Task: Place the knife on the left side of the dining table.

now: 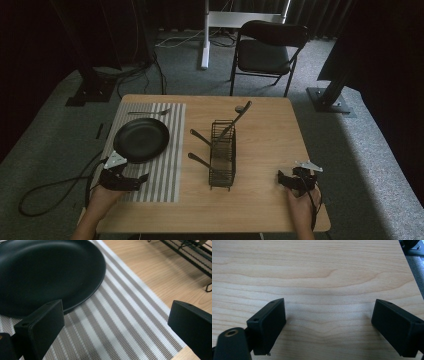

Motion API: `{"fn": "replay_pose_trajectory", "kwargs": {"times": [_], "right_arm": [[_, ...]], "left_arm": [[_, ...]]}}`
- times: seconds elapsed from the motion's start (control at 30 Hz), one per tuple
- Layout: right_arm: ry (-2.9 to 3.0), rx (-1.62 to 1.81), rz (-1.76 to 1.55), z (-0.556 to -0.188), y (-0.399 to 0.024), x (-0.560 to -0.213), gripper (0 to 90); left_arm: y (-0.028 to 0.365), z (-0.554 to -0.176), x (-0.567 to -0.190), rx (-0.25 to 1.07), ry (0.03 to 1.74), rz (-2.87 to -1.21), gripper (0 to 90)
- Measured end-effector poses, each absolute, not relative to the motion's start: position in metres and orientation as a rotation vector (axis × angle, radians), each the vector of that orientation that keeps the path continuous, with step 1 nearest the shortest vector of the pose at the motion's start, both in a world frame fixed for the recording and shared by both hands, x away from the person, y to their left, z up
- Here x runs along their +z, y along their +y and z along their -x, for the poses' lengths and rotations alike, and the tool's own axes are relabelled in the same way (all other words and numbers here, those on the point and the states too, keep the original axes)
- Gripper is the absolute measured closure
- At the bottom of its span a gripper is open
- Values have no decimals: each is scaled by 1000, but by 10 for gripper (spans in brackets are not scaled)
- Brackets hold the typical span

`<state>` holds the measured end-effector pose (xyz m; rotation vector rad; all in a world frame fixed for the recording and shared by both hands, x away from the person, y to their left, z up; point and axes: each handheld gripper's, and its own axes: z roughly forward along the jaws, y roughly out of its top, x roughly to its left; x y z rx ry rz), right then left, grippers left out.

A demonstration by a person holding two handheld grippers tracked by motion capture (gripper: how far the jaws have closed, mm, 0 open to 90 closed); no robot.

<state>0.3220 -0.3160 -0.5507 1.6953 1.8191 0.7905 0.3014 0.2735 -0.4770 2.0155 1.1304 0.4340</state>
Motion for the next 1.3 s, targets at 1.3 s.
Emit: {"fn": "replay_pose_trajectory", "kwargs": {"times": [1.3], "right_arm": [[1820, 790, -1693, -322, -316, -551, 113]], "left_arm": [[206, -350, -424, 359, 928, -2008, 10]]}}
